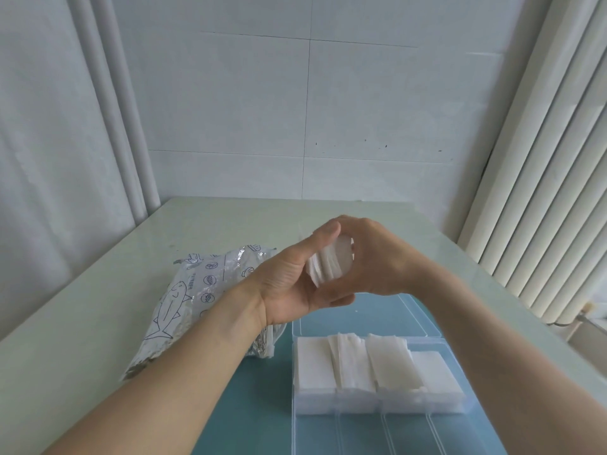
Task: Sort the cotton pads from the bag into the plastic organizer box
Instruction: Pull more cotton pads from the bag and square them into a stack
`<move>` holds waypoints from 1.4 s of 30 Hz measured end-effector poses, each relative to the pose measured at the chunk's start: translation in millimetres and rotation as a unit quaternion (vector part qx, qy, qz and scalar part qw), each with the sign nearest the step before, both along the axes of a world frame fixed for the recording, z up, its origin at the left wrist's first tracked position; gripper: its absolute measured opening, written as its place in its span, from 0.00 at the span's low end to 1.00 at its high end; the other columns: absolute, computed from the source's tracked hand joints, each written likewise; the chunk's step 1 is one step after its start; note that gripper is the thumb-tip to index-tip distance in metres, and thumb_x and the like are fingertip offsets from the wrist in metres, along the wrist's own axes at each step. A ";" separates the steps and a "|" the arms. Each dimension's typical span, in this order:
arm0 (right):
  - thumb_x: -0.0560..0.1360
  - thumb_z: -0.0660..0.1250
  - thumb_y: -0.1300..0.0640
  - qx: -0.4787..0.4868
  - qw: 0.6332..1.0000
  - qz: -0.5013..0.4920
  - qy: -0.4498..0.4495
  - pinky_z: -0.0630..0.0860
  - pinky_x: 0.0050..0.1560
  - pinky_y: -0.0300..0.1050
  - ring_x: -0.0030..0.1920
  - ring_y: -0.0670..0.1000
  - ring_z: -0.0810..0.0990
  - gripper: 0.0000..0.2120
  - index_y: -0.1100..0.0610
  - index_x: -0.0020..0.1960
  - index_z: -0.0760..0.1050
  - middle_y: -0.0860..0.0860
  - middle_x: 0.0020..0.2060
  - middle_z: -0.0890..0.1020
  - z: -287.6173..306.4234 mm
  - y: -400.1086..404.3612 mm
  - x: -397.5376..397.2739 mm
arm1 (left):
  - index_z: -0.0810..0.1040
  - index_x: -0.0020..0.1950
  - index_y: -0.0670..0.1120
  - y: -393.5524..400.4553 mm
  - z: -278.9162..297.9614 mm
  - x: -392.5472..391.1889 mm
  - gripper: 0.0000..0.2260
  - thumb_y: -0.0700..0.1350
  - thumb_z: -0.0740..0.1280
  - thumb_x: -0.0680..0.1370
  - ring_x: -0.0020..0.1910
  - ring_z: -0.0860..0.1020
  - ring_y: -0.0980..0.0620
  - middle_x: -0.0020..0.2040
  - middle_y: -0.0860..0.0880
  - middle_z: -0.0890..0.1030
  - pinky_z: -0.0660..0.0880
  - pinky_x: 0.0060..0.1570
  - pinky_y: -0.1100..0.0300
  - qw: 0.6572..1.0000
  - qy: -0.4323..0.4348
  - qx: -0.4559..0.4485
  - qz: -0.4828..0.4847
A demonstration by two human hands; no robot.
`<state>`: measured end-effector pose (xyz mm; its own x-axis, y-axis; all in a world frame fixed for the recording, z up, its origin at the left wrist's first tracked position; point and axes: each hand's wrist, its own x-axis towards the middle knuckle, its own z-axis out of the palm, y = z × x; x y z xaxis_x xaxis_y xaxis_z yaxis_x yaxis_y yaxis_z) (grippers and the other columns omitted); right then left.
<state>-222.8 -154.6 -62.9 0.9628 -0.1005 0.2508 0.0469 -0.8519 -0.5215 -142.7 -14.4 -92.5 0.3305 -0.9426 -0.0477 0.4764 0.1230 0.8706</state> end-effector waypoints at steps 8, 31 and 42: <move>0.57 0.86 0.51 0.008 1.000 0.014 0.010 0.76 0.60 0.40 0.58 0.38 0.77 0.48 0.45 0.72 0.69 0.40 0.58 0.78 2.5 -0.5 -2.7 | 0.77 0.57 0.48 -4.1 -9.6 10.9 0.28 0.46 0.84 0.61 0.34 0.75 0.55 0.37 0.53 0.73 0.77 0.39 0.61 0.998 0.041 -0.036 0.009; 0.62 0.82 0.49 0.010 0.999 0.036 -0.013 0.78 0.54 0.49 0.49 0.45 0.81 0.25 0.53 0.56 0.80 0.46 0.47 0.84 4.8 -0.4 -5.3 | 0.78 0.64 0.47 -1.0 -5.8 7.2 0.18 0.48 0.68 0.75 0.48 0.83 0.49 0.51 0.49 0.82 0.80 0.55 0.50 0.994 -0.034 -0.075 -0.069; 0.55 0.83 0.40 -0.107 0.994 -0.020 -0.009 0.76 0.56 0.49 0.55 0.48 0.74 0.34 0.46 0.57 0.76 0.44 0.54 0.75 -5.7 10.9 -0.6 | 0.70 0.72 0.39 -6.7 -11.8 10.4 0.49 0.66 0.77 0.60 0.59 0.76 0.43 0.60 0.41 0.76 0.76 0.58 0.49 0.997 -0.080 0.002 0.002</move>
